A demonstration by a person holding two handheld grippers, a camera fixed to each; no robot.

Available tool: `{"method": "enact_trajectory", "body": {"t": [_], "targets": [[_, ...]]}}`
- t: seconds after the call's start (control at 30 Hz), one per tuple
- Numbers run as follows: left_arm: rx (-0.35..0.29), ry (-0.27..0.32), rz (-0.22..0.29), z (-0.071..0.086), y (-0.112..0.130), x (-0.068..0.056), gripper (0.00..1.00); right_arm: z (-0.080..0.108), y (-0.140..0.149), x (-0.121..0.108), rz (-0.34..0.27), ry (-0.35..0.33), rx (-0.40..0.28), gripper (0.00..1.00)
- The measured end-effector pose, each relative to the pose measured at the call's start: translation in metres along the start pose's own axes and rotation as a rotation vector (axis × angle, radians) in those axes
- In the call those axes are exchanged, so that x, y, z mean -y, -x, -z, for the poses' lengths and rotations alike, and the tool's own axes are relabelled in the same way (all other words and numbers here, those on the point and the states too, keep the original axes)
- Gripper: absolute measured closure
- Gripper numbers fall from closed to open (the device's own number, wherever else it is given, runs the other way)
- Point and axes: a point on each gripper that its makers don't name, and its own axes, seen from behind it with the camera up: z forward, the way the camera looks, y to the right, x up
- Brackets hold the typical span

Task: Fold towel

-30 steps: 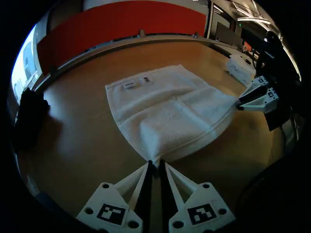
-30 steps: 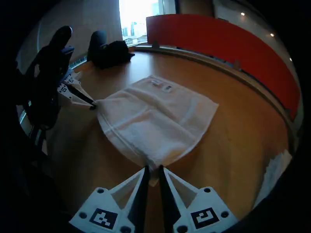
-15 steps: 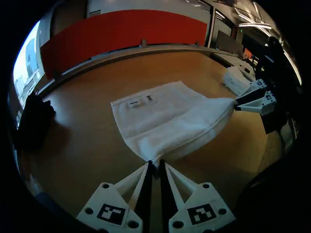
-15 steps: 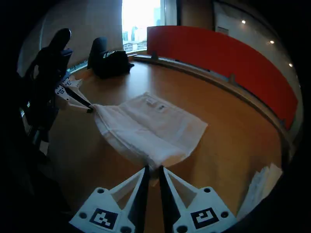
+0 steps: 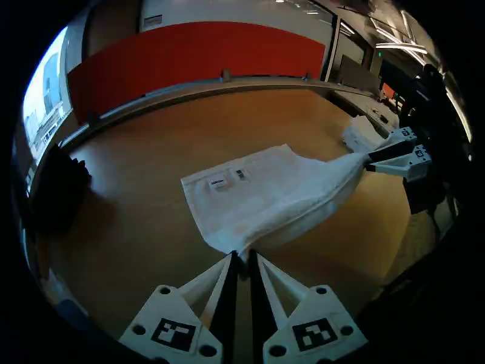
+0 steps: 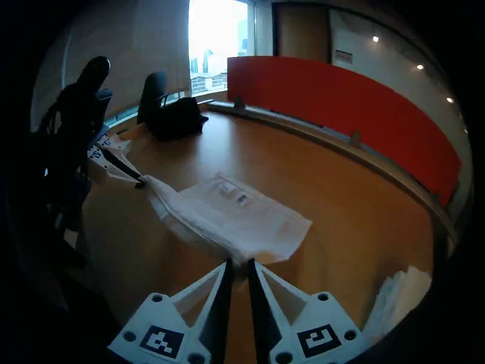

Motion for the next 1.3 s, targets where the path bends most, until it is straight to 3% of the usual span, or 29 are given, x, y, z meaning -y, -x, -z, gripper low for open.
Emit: {"method": "enact_trajectory", "body": {"t": [0.67,1.3], "targets": [[0.014,0.018,0.024,0.026,-0.004,-0.015,0.87,0.027,-0.006,0.007,0.003,-0.009,0.008,0.82],[0.019,0.011,0.046,0.013,-0.009,-0.011,0.87,0.016,-0.002,0.003,0.013,-0.014,0.038,0.82]]}}
